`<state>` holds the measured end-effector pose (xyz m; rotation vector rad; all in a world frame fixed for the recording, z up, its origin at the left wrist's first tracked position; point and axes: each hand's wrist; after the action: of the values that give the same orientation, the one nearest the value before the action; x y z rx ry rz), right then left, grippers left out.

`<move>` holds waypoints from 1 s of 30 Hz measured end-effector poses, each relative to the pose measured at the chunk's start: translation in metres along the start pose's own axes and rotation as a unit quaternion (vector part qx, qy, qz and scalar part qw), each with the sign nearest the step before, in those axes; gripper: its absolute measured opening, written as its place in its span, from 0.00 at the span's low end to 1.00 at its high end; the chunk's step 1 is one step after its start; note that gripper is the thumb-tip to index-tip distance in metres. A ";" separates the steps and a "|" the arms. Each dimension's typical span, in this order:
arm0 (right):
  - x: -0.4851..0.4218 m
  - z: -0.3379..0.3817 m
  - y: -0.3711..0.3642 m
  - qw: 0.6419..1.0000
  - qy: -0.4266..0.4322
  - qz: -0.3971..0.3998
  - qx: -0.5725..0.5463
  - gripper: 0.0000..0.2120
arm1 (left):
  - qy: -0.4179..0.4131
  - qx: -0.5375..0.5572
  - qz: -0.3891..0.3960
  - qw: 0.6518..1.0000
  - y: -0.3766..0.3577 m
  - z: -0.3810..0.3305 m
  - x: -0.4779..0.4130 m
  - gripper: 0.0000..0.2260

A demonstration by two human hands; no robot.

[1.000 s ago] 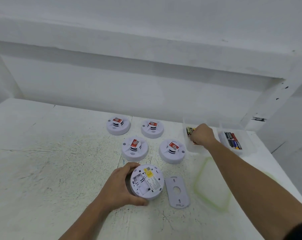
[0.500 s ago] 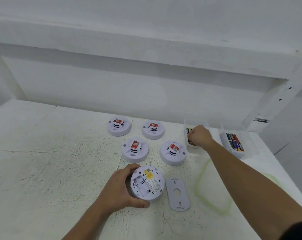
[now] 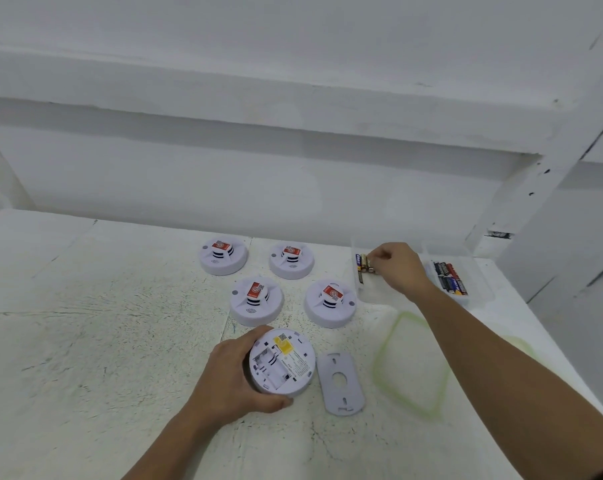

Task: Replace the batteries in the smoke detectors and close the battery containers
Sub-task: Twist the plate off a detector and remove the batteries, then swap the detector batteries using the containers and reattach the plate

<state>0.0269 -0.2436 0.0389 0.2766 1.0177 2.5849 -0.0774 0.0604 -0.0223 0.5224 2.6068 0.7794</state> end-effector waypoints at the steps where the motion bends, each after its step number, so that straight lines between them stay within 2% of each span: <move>1: 0.002 0.000 0.005 1.000 0.011 -0.006 -0.013 0.08 | 0.002 0.007 -0.007 1.000 -0.001 -0.002 0.000 0.34; 6: 0.004 -0.014 0.038 0.996 0.030 -0.061 -0.055 0.07 | 0.014 0.032 -0.036 0.999 -0.014 -0.017 -0.004 0.34; 11: -0.017 -0.046 0.078 0.992 -0.027 -0.112 -0.060 0.09 | -0.010 0.024 -0.042 0.999 -0.029 -0.042 -0.021 0.37; 15: -0.038 -0.076 0.100 0.992 -0.102 -0.069 0.001 0.13 | -0.006 0.045 -0.046 0.998 -0.047 -0.061 -0.035 0.36; 17: -0.047 -0.084 0.103 0.992 -0.113 -0.035 0.037 0.13 | -0.004 0.051 -0.050 0.997 -0.059 -0.067 -0.042 0.38; 25: -0.076 -0.096 0.086 0.983 -0.038 0.033 0.176 0.17 | 0.003 0.056 -0.043 0.997 -0.091 -0.086 -0.057 0.40; 26: -0.080 -0.098 0.084 0.981 -0.030 0.038 0.187 0.17 | 0.006 0.056 -0.044 0.997 -0.094 -0.088 -0.059 0.40; 28: -0.084 -0.100 0.082 0.973 -0.021 0.050 0.224 0.09 | 0.009 0.055 -0.044 0.997 -0.097 -0.088 -0.060 0.40; 30: -0.088 -0.100 0.082 0.965 -0.019 0.058 0.255 0.09 | 0.019 0.057 -0.040 0.997 -0.101 -0.087 -0.061 0.41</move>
<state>0.0571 -0.3957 0.0186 0.5238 1.6876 2.3580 -0.0874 -0.0839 0.0012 0.4349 2.7011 0.6233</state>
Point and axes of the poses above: each hand's wrist, its own x-axis away from the middle knuckle, its own y-axis out of the back of the hand, z = x × y, and after that the axes turned 7 degrees about -y, right-handed
